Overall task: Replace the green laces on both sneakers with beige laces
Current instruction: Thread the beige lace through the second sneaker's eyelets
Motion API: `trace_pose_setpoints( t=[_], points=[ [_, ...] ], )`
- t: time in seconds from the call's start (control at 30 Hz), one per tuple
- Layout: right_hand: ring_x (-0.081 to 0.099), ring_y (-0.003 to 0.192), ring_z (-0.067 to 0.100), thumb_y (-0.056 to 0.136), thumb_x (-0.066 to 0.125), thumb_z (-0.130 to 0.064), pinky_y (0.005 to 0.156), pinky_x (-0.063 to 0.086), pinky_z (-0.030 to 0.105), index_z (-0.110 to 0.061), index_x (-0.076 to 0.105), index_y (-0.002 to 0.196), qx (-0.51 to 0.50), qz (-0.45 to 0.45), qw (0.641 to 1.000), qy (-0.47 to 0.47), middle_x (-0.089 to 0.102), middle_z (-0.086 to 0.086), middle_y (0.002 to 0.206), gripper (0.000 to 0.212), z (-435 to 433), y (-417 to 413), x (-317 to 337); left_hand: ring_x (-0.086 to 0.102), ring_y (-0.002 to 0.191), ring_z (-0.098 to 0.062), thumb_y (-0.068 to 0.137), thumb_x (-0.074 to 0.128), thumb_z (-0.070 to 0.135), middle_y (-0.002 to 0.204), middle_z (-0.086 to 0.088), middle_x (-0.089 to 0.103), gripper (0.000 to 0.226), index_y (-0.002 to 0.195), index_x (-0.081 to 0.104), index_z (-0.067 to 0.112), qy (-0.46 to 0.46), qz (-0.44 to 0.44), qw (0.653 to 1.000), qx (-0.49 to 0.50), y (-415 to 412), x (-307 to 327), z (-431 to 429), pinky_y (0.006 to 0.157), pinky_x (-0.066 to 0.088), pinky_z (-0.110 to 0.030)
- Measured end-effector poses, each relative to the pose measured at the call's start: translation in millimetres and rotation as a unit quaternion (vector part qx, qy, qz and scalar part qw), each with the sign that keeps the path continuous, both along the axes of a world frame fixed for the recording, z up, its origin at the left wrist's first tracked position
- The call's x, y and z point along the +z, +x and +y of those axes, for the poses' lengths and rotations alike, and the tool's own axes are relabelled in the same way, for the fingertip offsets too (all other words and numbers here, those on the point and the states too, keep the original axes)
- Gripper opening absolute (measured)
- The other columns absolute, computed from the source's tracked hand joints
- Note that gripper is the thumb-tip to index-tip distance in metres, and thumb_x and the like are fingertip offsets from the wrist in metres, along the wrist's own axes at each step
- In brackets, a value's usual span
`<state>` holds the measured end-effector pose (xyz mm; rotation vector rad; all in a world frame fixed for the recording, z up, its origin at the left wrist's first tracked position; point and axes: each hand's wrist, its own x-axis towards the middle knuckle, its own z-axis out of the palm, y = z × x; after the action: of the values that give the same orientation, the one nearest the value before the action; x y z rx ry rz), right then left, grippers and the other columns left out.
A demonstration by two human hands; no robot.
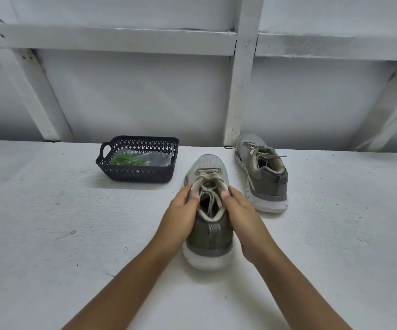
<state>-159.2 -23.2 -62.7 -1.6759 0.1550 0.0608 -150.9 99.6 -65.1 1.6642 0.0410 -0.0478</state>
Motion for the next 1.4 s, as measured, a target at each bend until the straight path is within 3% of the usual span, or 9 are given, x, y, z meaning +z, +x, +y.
trace_pose_setpoints(
  t=[0.27,0.37,0.67,0.83,0.93,1.07,1.17,1.3,1.4],
  points=[
    [0.057,0.096,0.011,0.096,0.038,-0.020,0.093,0.046,0.034,-0.026,0.054,0.108,-0.054,-0.048,0.997,0.003,0.061,-0.004,0.100,0.021,-7.3,64.2,21.6,0.062,0.107,-0.015,0.096,0.046,0.012,0.116,-0.003,0.067,0.031,0.120,0.062,0.023,-0.043,-0.019,0.999,-0.019,73.4,9.9,-22.3,0.098,0.048,-0.035],
    [0.054,0.089,0.009,0.097,0.038,-0.020,0.086,0.042,0.030,-0.021,0.053,0.114,-0.065,-0.053,0.996,-0.011,0.059,-0.005,0.094,0.023,-12.6,81.2,21.1,0.062,0.109,-0.017,0.095,0.048,0.018,0.115,-0.003,0.067,0.027,0.114,0.064,0.027,-0.045,-0.018,0.999,-0.020,93.0,4.9,-29.0,0.102,0.045,-0.041],
    [0.041,0.131,0.022,0.100,0.032,-0.034,0.110,0.031,0.037,-0.016,0.039,0.141,-0.007,-0.027,0.991,-0.128,0.045,0.007,0.143,0.046,-21.0,87.5,21.1,0.057,0.116,-0.012,0.096,0.044,0.026,0.125,0.001,0.062,0.036,0.130,0.056,0.023,-0.009,-0.027,0.999,-0.035,109.8,-5.9,-27.8,0.106,0.040,-0.039],
    [0.061,0.093,0.017,0.097,0.047,-0.022,0.065,0.037,0.012,-0.012,0.066,0.117,-0.019,-0.179,0.914,-0.363,0.070,0.008,0.104,0.030,-49.6,62.0,58.0,0.050,0.123,-0.008,0.102,0.032,0.036,0.131,0.002,0.057,0.042,0.133,0.053,0.018,-0.009,-0.077,0.997,-0.028,91.3,-2.2,-27.4,0.110,0.036,-0.031],
    [0.061,0.092,0.029,0.095,0.048,-0.020,0.077,0.042,0.029,-0.006,0.071,0.102,-0.051,-0.253,0.845,-0.469,0.069,0.014,0.097,0.028,-75.9,69.9,64.4,0.042,0.130,-0.005,0.093,0.032,0.061,0.140,0.005,0.050,0.062,0.139,0.046,0.021,0.005,-0.110,0.994,-0.029,82.4,-7.9,-32.5,0.114,0.031,-0.032],
    [0.057,0.092,0.028,0.098,0.039,-0.036,0.074,0.043,0.034,-0.011,0.065,0.092,0.008,-0.138,0.849,-0.510,0.063,0.008,0.091,0.037,-100.6,85.2,53.5,0.036,0.129,0.001,0.098,0.034,0.044,0.139,0.015,0.041,0.051,0.141,0.040,0.019,0.009,-0.127,0.992,-0.024,80.1,-9.4,-37.1,0.104,0.025,-0.010],
    [0.056,0.104,0.029,0.098,0.027,-0.049,0.085,0.044,0.039,-0.017,0.063,0.102,0.041,-0.077,0.837,-0.540,0.061,0.006,0.109,0.048,-103.5,84.3,40.9,0.036,0.133,-0.005,0.095,0.034,0.049,0.144,0.008,0.042,0.058,0.143,0.039,0.018,0.018,-0.125,0.992,-0.020,83.3,-13.0,-35.8,0.109,0.026,-0.019],
    [0.053,0.109,0.031,0.097,0.023,-0.051,0.089,0.039,0.043,-0.021,0.059,0.112,0.028,-0.072,0.817,-0.572,0.054,0.007,0.126,0.049,-99.1,81.0,30.3,0.035,0.128,0.000,0.100,0.034,0.037,0.141,0.010,0.040,0.047,0.143,0.037,0.017,0.024,-0.117,0.993,-0.009,82.4,-14.2,-37.0,0.097,0.022,-0.006],
    [0.057,0.096,0.032,0.097,0.030,-0.047,0.078,0.042,0.037,-0.016,0.062,0.097,0.005,-0.098,0.847,-0.522,0.061,0.007,0.099,0.044,-101.6,82.8,27.5,0.030,0.126,0.002,0.100,0.037,0.034,0.145,0.009,0.037,0.050,0.145,0.031,0.013,0.036,-0.133,0.990,-0.007,78.4,-13.7,-39.9,0.090,0.019,0.002]
  ],
)
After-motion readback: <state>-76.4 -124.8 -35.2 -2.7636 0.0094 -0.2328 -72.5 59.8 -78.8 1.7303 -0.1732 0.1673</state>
